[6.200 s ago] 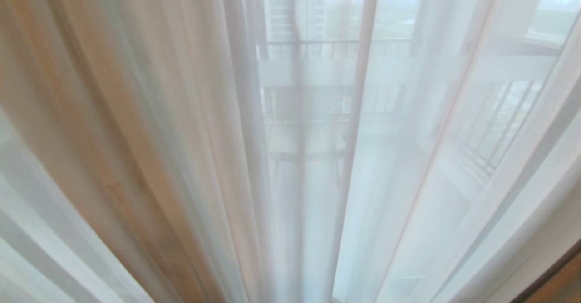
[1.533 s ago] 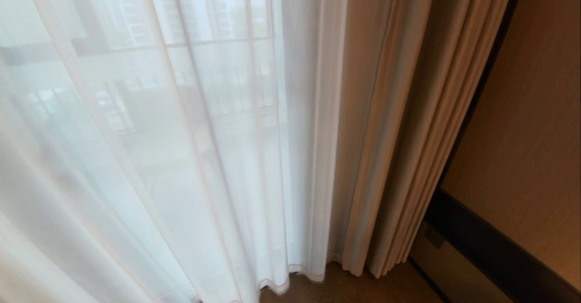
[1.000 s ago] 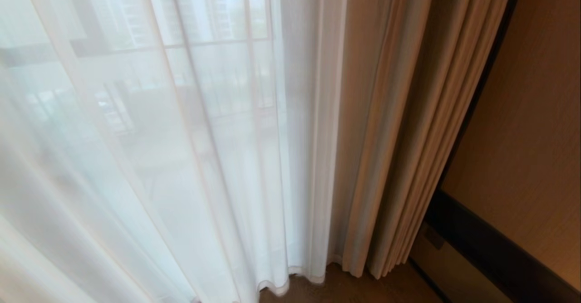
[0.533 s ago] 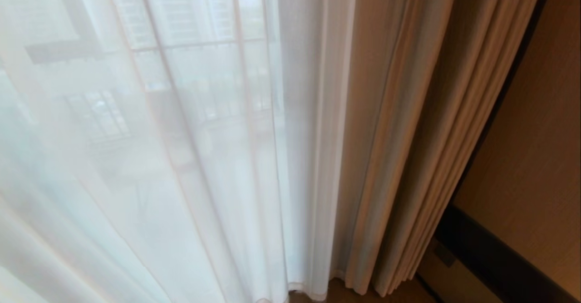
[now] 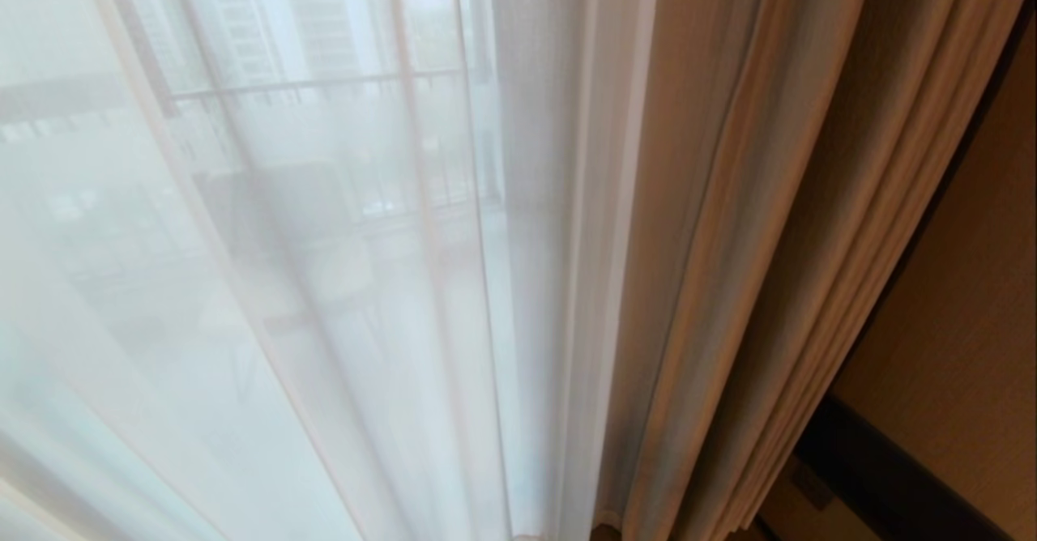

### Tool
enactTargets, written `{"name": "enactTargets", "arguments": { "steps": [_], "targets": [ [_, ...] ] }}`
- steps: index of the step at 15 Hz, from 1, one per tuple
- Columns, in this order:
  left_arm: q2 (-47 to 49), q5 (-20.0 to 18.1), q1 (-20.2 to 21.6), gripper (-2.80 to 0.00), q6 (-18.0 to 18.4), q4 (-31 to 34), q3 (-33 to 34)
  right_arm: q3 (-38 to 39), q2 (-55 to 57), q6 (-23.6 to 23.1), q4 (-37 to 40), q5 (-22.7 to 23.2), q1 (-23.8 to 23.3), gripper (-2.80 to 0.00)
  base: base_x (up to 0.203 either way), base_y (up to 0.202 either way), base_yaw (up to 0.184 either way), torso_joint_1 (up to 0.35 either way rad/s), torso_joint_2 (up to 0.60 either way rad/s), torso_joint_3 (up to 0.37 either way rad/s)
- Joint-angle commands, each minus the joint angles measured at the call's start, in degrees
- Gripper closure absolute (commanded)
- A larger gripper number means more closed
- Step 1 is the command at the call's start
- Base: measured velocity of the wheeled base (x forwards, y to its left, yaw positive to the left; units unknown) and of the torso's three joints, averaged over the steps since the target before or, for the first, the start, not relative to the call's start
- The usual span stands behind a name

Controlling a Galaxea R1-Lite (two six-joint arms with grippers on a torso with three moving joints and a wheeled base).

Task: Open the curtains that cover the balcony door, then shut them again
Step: Close the outer curtains on both sides

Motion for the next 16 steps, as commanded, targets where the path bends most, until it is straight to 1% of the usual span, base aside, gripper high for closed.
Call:
{"name": "enactTargets", "arguments": {
  "steps": [1, 7, 9, 12, 14, 16],
  "targets": [
    [-0.05, 0.0, -0.01, 0.0, -0.07, -0.01, 0.0, 0.0, 0.0, 0.01, -0.03, 0.01, 0.02, 0.0, 0.0, 0.0, 0.0, 0.0, 0.0, 0.0],
    [-0.05, 0.09, -0.01, 0.0, -0.07, -0.01, 0.0, 0.0, 0.0, -0.17, -0.06, 0.01, 0.02, 0.0, 0.0, 0.0, 0.0, 0.0, 0.0, 0.0],
    [-0.05, 0.09, -0.01, 0.0, -0.07, -0.01, 0.0, 0.0, 0.08, 0.73, -0.03, -0.07, 0.02, 0.0, 0.0, 0.0, 0.0, 0.0, 0.0, 0.0],
    [-0.05, 0.09, -0.01, 0.0, -0.07, -0.01, 0.0, -0.15, 0.0, 0.85, -0.69, -0.22, 0.02, 0.0, 0.0, 0.0, 0.0, 0.0, 0.0, 0.0],
    [-0.05, 0.09, -0.01, 0.0, -0.07, -0.01, 0.0, -2.32, 0.0, 1.03, -1.13, 0.05, 0.02, 0.0, 0.0, 0.0, 0.0, 0.0, 0.0, 0.0],
    [-0.05, 0.09, -0.01, 0.0, -0.07, -0.01, 0.0, -6.06, 0.24, 1.06, 0.84, 0.1, 0.02, 0.0, 0.0, 0.0, 0.0, 0.0, 0.0, 0.0]
  ]
}}
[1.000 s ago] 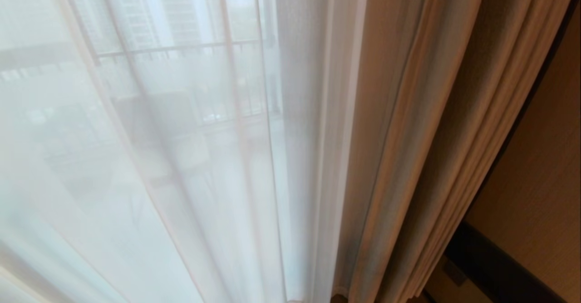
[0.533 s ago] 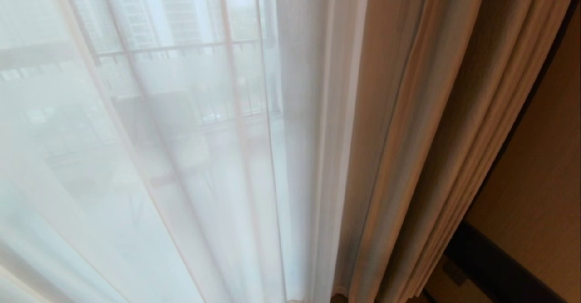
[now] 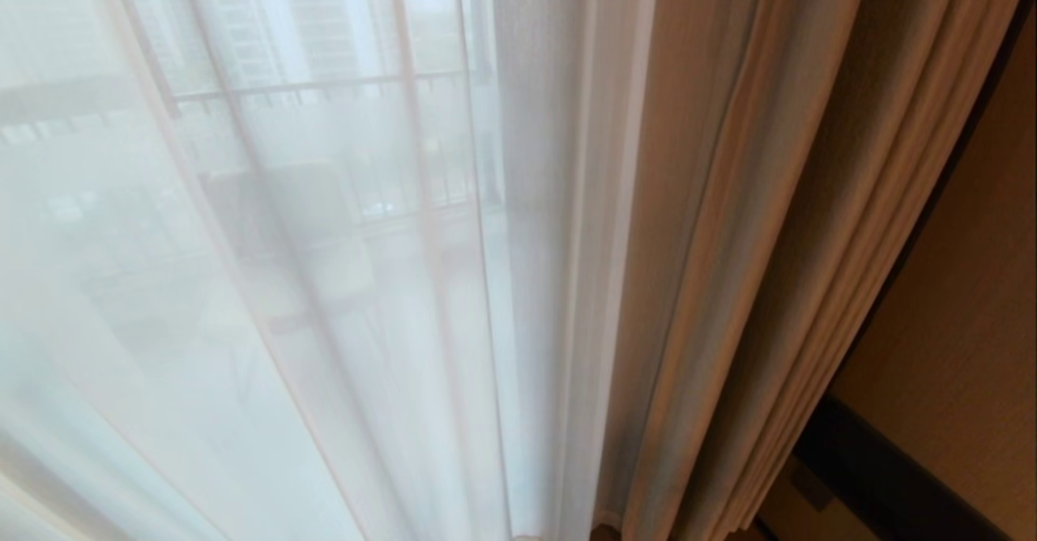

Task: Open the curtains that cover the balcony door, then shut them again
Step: Close the outer curtains on both sides

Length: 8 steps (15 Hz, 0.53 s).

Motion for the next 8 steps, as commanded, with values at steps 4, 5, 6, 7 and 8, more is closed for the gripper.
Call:
{"name": "enactTargets", "arguments": {
  "steps": [4, 5, 6, 7, 8],
  "targets": [
    [-0.02, 0.01, 0.04, 0.0, 0.01, -0.01, 0.0, -8.71, 6.58, 0.15, 2.71, -0.29, -0.21, 0.0, 0.0, 0.0, 0.0, 0.0, 0.0, 0.0],
    [-0.02, 0.01, 0.04, 0.0, 0.01, -0.01, 0.0, -10.29, 9.66, 0.42, 2.04, -0.32, -0.53, 0.0, 0.0, 0.0, 0.0, 0.0, 0.0, 0.0],
    [-0.02, 0.01, 0.04, 0.0, 0.01, -0.01, 0.0, -11.81, 13.6, 0.82, 0.59, -0.34, -1.21, 0.0, 0.0, 0.0, 0.0, 0.0, 0.0, 0.0],
    [-0.02, 0.01, 0.04, 0.0, 0.01, -0.01, 0.0, -13.11, 17.73, 1.11, -1.56, -0.33, -2.16, 0.0, 0.0, 0.0, 0.0, 0.0, 0.0, 0.0],
    [-0.02, 0.01, 0.04, 0.0, 0.01, -0.01, 0.0, -14.37, 22.26, 1.32, -4.25, -0.3, -3.34, 0.0, 0.0, 0.0, 0.0, 0.0, 0.0, 0.0]
  ]
}}
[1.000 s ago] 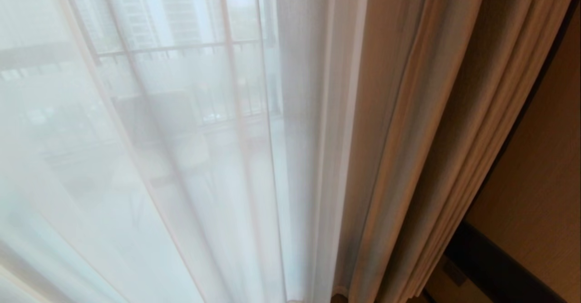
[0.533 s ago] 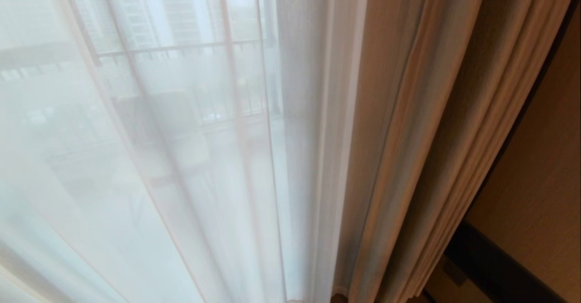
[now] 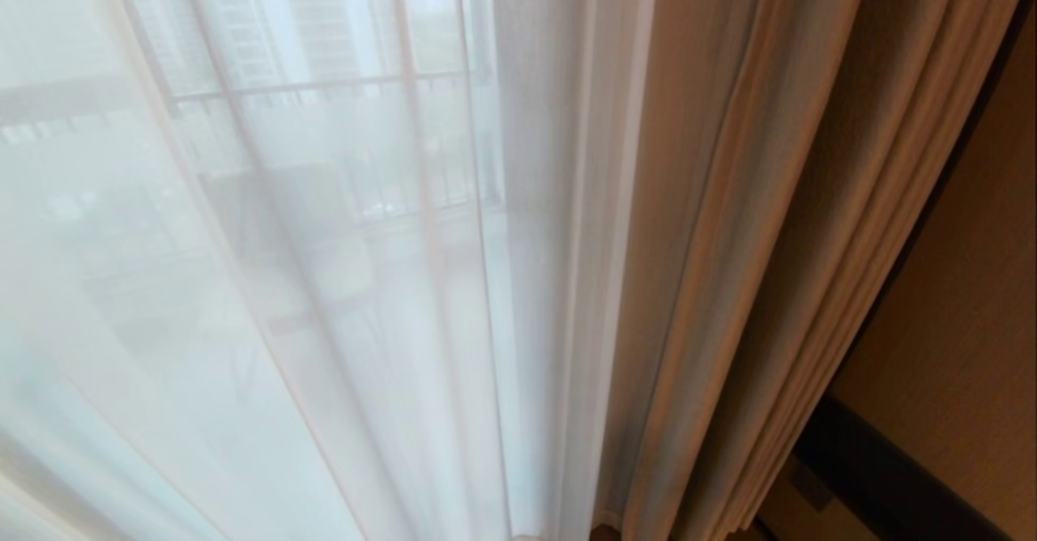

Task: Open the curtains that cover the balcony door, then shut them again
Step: Close the outer curtains on both sides

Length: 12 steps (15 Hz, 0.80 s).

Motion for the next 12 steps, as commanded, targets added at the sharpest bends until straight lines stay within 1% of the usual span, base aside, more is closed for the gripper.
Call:
{"name": "enactTargets", "arguments": {
  "steps": [1, 3, 5, 7, 9, 10, 12],
  "targets": [
    [-0.02, 0.01, 0.01, 0.0, 0.02, -0.01, 0.0, -2.74, 12.47, 0.26, -4.39, 0.04, -2.27, 0.0, 0.0, 0.0, 0.0, 0.0, 0.0, 0.0],
    [-0.02, 0.01, 0.01, 0.0, 0.02, -0.01, 0.0, -5.64, 21.02, 0.96, -9.93, 0.17, -4.25, 0.0, 0.0, 0.0, 0.0, 0.0, 0.0, 0.0],
    [-0.02, 0.01, 0.01, 0.0, 0.02, -0.01, 0.0, -10.69, 28.77, 2.23, -14.43, 0.24, -5.18, 0.0, 0.0, 0.0, 0.0, 0.0, 0.0, 0.0],
    [-0.02, 0.01, 0.01, 0.0, 0.02, -0.01, 0.0, -17.45, 34.34, 3.08, -16.89, 0.27, -5.56, 0.0, 0.0, 0.0, 0.0, 0.0, 0.0, 0.0],
    [-0.02, 0.01, 0.01, 0.0, 0.02, -0.01, 0.0, -21.75, 36.98, 3.37, -17.59, 0.34, -5.69, -0.01, 0.0, 0.0, 0.0, 0.0, 0.0, 0.0],
    [-0.02, 0.01, 0.01, 0.0, 0.02, -0.01, 0.0, -23.36, 37.91, 3.41, -17.55, 0.36, -5.69, -2.8, 0.0, 0.0, 0.0, 0.0, 0.0, 0.0],
    [-0.02, 0.01, 0.01, 0.0, 0.02, -0.01, 0.0, -24.94, 38.65, 3.5, -17.25, 0.55, -5.62, -2.8, 0.0, 0.0, 0.0, 0.0, 0.0, 0.0]
  ]
}}
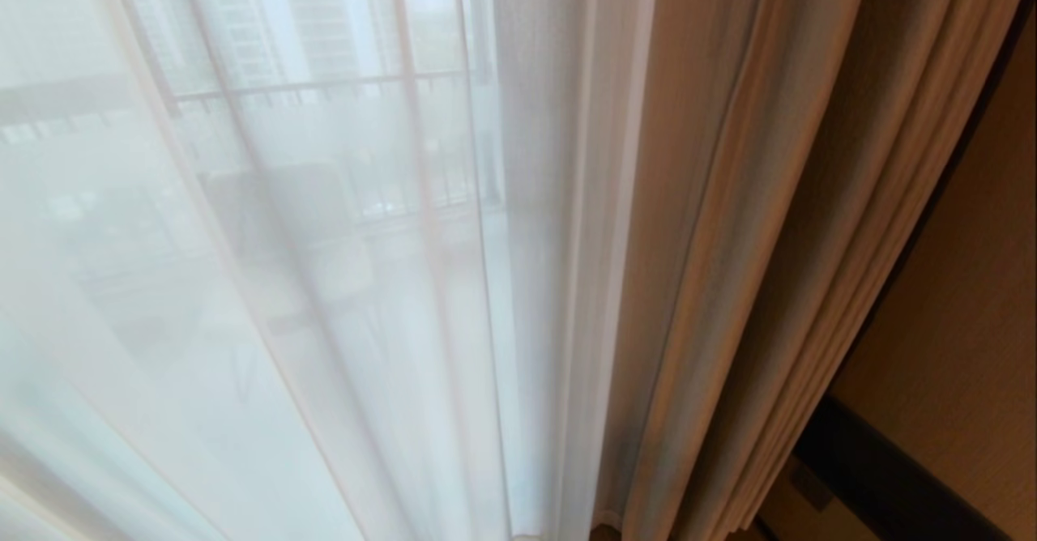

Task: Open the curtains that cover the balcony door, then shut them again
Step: Close the outer curtains on both sides

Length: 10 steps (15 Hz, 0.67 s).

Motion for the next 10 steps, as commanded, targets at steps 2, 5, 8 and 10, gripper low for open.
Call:
{"name": "enactTargets", "arguments": {
  "steps": [2, 5, 8, 10],
  "targets": [
    [-0.02, 0.0, 0.01, 0.0, 0.01, -0.01, 0.0, -1.69, 3.45, -0.02, -0.43, 0.43, 0.2, -2.8, 0.0, 0.0, 0.0, 0.0, 0.0, 0.0],
    [-0.02, 0.0, 0.01, 0.0, 0.01, -0.01, 0.0, -1.74, 7.17, -0.23, -3.48, 1.1, 0.29, -2.8, 0.0, 0.0, 0.0, 0.0, 0.0, 0.0],
    [-0.02, 0.0, 0.01, 0.0, 0.01, -0.01, 0.0, -1.71, 13.45, 1.05, -12.38, 1.2, 0.3, -2.8, 0.0, 0.0, 0.0, 0.0, 0.0, 0.0],
    [-0.02, 0.0, 0.01, 0.0, 0.01, -0.01, 0.0, -1.73, 18.25, 3.04, -19.09, 1.28, 0.85, -2.8, 0.0, 0.0, 0.0, 0.0, 0.0, 0.0]
  ]
}}
